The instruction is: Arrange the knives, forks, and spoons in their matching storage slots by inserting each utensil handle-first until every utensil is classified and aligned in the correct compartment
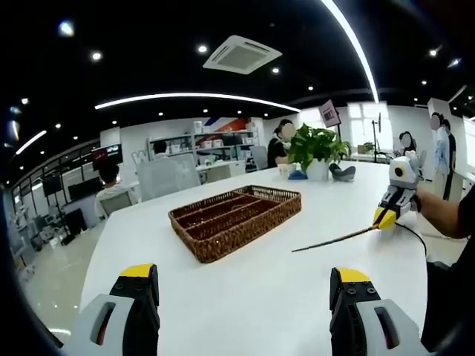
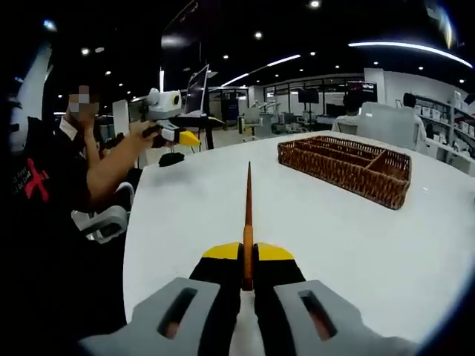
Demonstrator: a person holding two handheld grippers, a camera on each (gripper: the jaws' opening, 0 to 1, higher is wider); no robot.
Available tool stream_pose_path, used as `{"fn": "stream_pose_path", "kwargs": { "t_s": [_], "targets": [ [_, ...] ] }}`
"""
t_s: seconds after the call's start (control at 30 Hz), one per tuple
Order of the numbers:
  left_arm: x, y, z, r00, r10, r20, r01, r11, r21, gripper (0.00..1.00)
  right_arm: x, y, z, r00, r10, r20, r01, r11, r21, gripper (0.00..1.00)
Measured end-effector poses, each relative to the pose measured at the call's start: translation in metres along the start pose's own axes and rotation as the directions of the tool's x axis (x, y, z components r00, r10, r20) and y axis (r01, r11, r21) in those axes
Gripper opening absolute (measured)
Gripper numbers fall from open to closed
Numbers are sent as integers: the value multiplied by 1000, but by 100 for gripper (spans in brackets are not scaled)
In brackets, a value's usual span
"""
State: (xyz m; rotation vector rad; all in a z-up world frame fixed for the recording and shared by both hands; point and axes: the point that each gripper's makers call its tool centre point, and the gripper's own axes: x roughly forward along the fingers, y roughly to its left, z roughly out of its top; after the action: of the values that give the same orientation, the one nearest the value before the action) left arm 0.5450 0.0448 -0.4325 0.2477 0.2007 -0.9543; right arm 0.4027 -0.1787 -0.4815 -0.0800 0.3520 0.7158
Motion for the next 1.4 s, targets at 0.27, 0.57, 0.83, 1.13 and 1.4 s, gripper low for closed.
{"fn": "stream_pose_path", "kwargs": {
  "t_s": [0.27, 0.57, 0.83, 1.13, 1.4],
  "targets": [
    [10, 8, 6, 1000, 6, 8, -6, 1000, -2, 100, -14, -30, 31, 992, -111, 55, 105, 990, 99, 3],
    [27, 27, 10, 1000, 25, 3, -25, 1000, 1, 100, -14, -74, 53, 971, -232, 64, 217, 959, 179, 3],
    [44, 40, 16, 999, 32, 24, -32, 999, -2, 100, -27, -103, 52, 934, -357, 6, 350, 920, 174, 3],
    [69, 54, 7, 999, 37, 33, -37, 999, -15, 100, -38, -134, 52, 893, -451, 1, 440, 871, 221, 3],
    [89, 66, 13, 999, 27, 42, -25, 999, -34, 100, -47, -155, 53, 864, -504, -4, 490, 836, 248, 3]
  ]
}}
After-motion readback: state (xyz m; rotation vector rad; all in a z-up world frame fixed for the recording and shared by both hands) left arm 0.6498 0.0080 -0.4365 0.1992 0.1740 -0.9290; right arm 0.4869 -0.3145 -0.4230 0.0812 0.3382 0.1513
